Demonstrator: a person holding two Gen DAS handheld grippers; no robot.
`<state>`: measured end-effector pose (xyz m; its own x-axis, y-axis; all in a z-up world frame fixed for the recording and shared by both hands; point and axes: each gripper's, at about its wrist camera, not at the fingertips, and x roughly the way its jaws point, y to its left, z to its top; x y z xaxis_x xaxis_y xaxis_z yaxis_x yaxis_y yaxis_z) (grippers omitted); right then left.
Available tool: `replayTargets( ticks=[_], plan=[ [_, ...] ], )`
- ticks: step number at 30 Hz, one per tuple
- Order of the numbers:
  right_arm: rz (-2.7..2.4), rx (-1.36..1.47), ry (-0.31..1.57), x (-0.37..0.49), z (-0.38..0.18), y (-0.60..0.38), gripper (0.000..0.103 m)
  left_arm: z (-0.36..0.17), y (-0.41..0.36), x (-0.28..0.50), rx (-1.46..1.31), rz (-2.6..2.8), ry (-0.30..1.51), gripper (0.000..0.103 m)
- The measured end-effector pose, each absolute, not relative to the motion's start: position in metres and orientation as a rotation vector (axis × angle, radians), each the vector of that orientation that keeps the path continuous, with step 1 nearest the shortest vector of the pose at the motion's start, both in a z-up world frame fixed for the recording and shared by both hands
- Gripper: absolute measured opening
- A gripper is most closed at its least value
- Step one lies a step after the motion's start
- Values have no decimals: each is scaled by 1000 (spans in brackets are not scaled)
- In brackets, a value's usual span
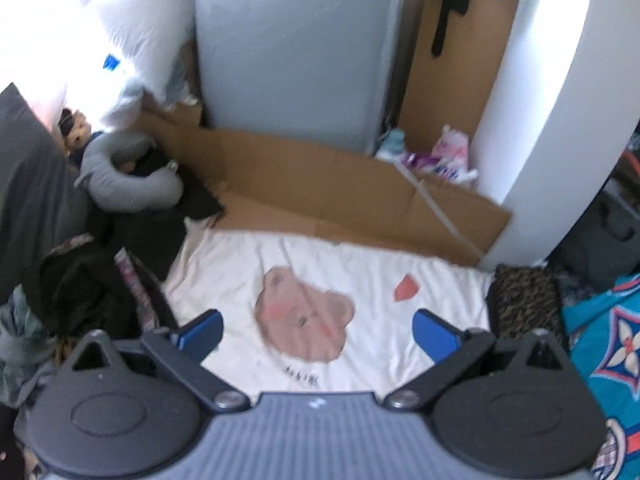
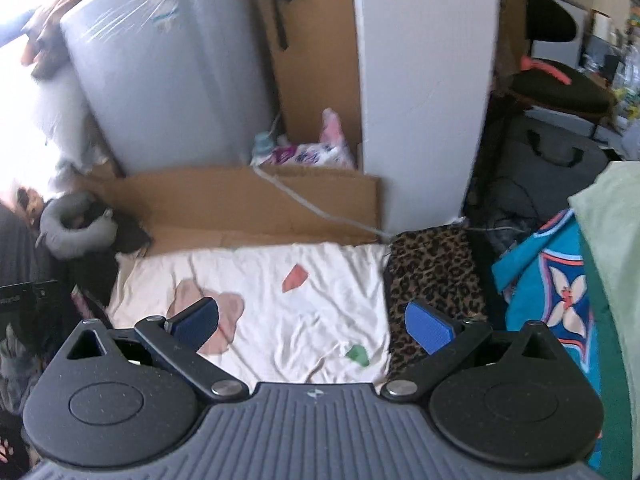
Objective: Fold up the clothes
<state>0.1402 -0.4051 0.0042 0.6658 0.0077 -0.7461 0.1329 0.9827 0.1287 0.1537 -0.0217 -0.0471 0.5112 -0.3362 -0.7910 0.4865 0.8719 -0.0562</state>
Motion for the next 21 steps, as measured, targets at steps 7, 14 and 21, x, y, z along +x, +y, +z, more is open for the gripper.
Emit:
replayTargets(
  ticks=[7,14,21],
  plan=[
    [-28,144,906,148,-26,-381,103,-56,-18,129,155,-522,1025,97],
    [9,156,951,135,-45,-359,102,-67,-13,100,196,-476,1018,96],
    [62,131,973,124,-60,-332,102,-96,-5,79,308,-485,1050,94]
  ],
)
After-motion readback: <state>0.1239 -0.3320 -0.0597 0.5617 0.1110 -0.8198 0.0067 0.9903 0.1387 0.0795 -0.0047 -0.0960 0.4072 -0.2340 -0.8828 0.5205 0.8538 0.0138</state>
